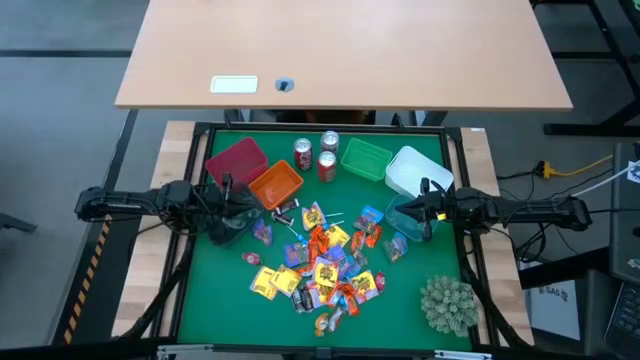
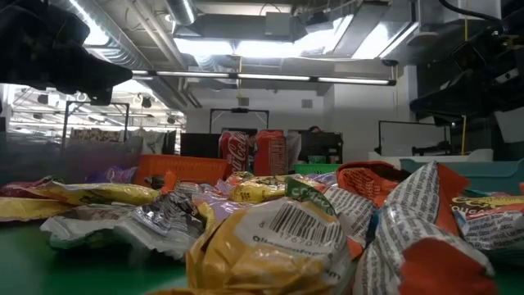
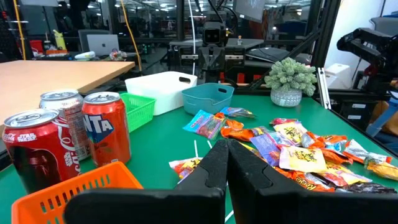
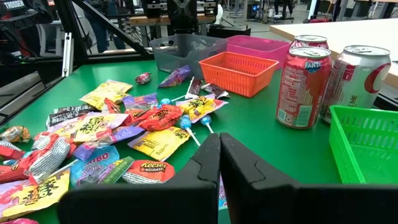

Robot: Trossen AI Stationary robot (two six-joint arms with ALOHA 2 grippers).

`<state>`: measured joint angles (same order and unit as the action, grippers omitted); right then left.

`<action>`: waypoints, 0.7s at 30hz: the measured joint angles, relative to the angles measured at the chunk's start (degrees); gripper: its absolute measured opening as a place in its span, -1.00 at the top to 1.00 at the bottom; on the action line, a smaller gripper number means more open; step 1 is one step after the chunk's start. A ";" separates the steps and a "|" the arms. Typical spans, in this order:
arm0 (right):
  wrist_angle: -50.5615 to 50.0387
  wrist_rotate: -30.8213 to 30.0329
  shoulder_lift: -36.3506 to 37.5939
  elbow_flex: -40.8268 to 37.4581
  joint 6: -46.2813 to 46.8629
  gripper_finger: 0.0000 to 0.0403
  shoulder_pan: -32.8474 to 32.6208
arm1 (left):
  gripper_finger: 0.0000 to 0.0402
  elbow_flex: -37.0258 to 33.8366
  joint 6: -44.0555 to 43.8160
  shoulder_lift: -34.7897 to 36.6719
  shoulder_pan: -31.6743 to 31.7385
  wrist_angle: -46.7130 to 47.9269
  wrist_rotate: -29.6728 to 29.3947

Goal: Sort candy

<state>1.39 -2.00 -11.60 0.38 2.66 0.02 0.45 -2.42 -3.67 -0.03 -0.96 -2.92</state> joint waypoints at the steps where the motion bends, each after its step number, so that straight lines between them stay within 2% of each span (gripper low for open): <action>1: 0.00 0.00 -0.01 0.00 0.00 0.95 0.00 | 1.00 0.00 0.00 -0.01 -0.01 -0.01 0.00; 4: 0.03 0.01 -0.01 0.00 0.00 0.95 0.00 | 1.00 -0.01 0.02 -0.01 0.00 -0.10 -0.29; 12: 0.41 0.00 0.00 -0.02 0.04 0.95 0.00 | 0.97 -0.01 -4.37 0.00 -0.01 -3.63 -5.58; 21: 1.95 0.00 0.01 -0.02 0.06 0.95 -0.01 | 0.48 -0.01 -6.45 -0.10 0.01 -12.07 -9.06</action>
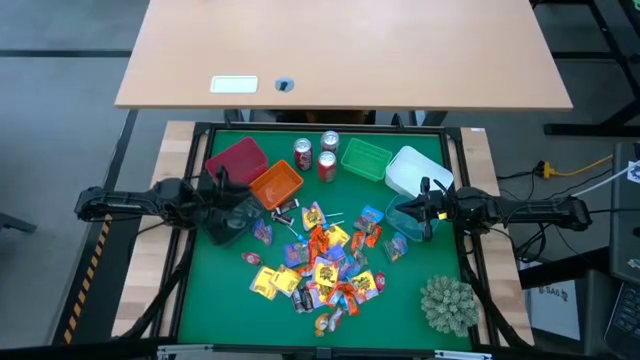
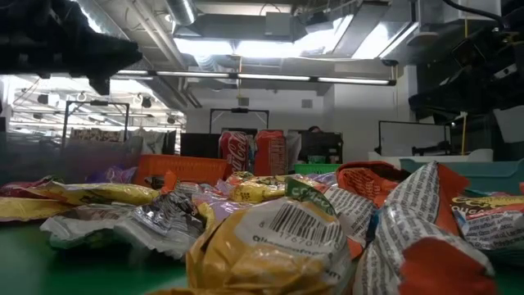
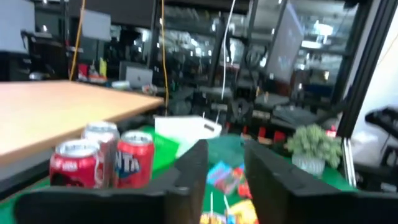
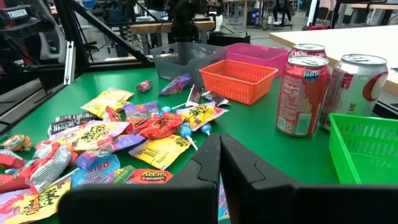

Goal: Sort candy
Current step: Put the yellow candy into the red bin

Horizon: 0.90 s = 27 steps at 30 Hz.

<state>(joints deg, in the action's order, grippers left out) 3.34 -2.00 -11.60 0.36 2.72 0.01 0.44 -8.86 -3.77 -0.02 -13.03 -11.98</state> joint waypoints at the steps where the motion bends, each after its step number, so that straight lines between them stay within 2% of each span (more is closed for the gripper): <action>1: 0.04 0.00 0.00 0.00 0.00 0.95 0.00 | 0.42 0.00 0.00 -0.05 0.00 -1.12 0.00; 6: 0.09 0.01 0.00 0.00 -0.01 0.95 0.00 | 0.21 0.01 0.26 -3.53 -0.01 -9.19 -0.01; 11: 0.11 0.02 0.00 0.00 0.00 0.95 0.00 | 0.15 0.50 0.42 -11.28 -0.01 -17.26 -0.01; 17: 0.13 0.02 0.00 0.00 0.00 0.95 0.00 | 0.16 5.89 0.78 -23.35 -0.01 -17.97 -1.46; 27: 0.13 0.04 0.00 0.00 -0.01 0.95 0.00 | 0.17 17.74 7.00 -43.32 -0.01 -17.97 -2.09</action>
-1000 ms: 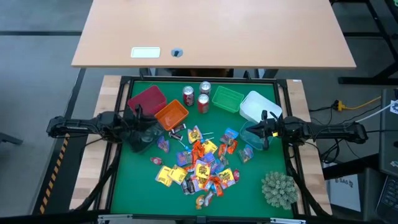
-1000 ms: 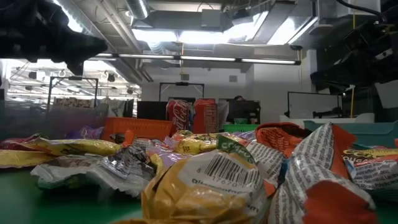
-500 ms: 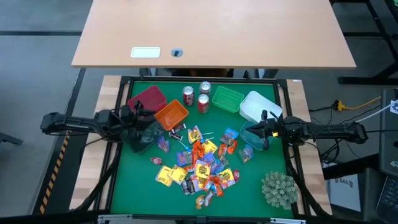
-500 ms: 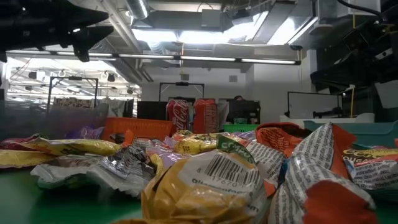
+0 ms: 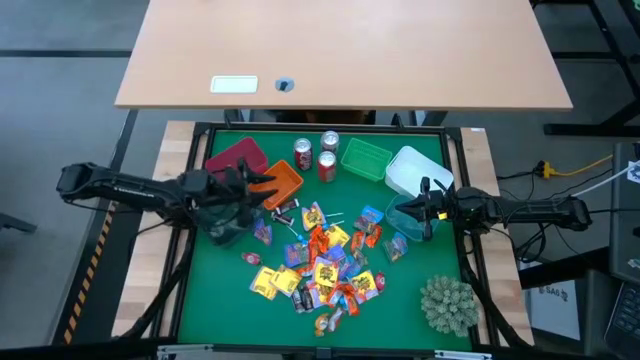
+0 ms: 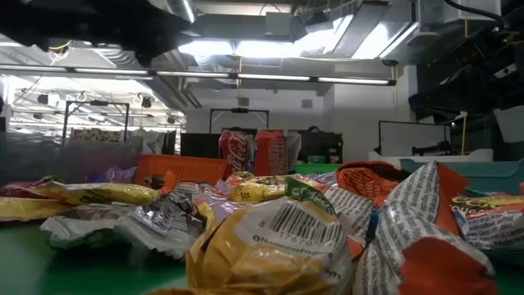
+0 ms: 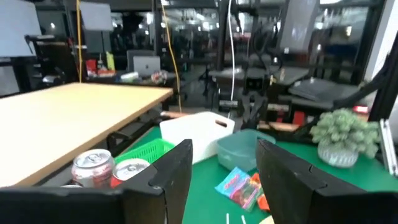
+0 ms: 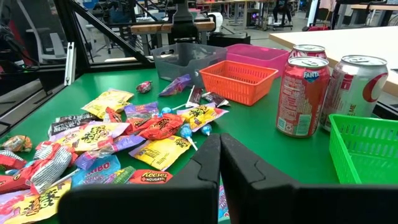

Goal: Sort candy
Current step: Put the yellow candy into the red bin

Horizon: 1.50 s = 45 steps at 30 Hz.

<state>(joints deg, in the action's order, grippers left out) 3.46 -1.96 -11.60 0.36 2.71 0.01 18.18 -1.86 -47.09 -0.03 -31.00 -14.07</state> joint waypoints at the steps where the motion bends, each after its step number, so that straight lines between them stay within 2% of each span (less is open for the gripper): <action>1: 0.00 0.00 0.00 0.00 -0.01 0.95 0.00 | 0.17 0.93 0.06 -1.87 0.00 0.00 0.00; 14: -0.04 0.00 -0.01 0.00 -0.01 0.95 0.00 | 0.17 11.73 0.04 -25.67 0.00 0.11 -0.04; 23: -0.08 0.00 -0.01 0.00 -0.01 0.95 0.00 | 0.17 14.94 -0.01 -38.12 0.02 0.36 -0.06; 35: -0.11 0.00 0.00 0.02 -0.01 0.95 0.01 | 0.17 14.99 -0.97 -46.71 0.02 0.33 -0.24; 45: -0.13 0.00 -0.01 0.02 -0.01 0.95 0.00 | 0.17 14.99 -0.97 -48.23 0.04 0.86 -0.33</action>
<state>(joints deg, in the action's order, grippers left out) 3.33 -1.96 -11.60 0.38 2.70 0.01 33.17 -2.83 -95.32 0.01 -30.14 -14.39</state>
